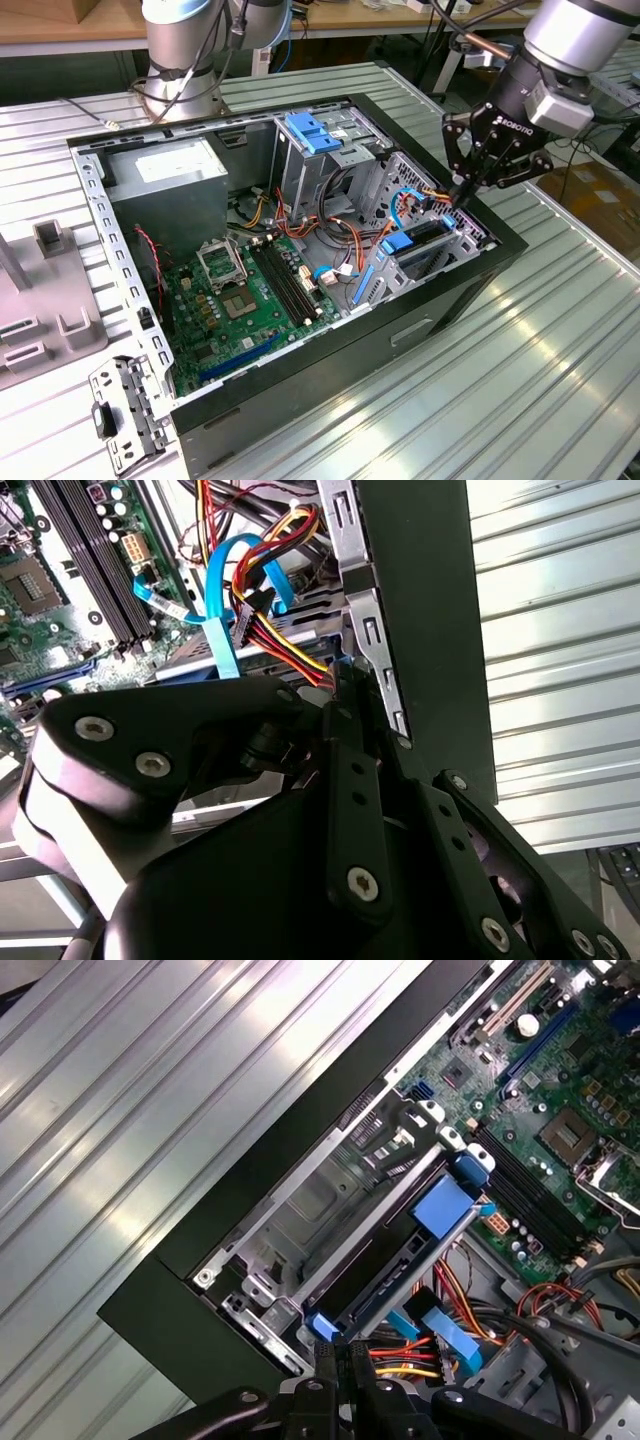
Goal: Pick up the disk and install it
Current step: 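Insert the first disk wire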
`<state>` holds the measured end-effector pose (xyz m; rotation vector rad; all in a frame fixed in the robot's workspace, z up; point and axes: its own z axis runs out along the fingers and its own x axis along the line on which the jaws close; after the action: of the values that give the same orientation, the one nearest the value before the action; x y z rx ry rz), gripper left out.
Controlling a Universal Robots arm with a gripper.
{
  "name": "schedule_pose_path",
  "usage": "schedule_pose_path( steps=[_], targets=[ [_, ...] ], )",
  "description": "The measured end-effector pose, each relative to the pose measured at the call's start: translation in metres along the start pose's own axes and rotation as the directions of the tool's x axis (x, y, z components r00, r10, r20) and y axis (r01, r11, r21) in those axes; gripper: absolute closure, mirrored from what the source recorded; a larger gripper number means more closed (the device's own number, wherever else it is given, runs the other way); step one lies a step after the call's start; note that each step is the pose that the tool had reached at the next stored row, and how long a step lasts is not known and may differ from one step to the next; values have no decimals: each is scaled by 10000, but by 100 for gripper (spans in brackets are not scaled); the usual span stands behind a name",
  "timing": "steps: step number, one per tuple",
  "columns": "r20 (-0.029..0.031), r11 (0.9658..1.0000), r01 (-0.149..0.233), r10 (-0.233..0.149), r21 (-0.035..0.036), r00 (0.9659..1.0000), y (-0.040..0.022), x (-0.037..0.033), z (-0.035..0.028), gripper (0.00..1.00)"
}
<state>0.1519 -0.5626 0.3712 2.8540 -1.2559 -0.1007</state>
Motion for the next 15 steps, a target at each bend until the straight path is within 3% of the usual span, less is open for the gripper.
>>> schedule_pose_path(
  steps=[15],
  targets=[
    [-1,10000,0,0,-1,10000,67,-59,6,83]
  ],
)
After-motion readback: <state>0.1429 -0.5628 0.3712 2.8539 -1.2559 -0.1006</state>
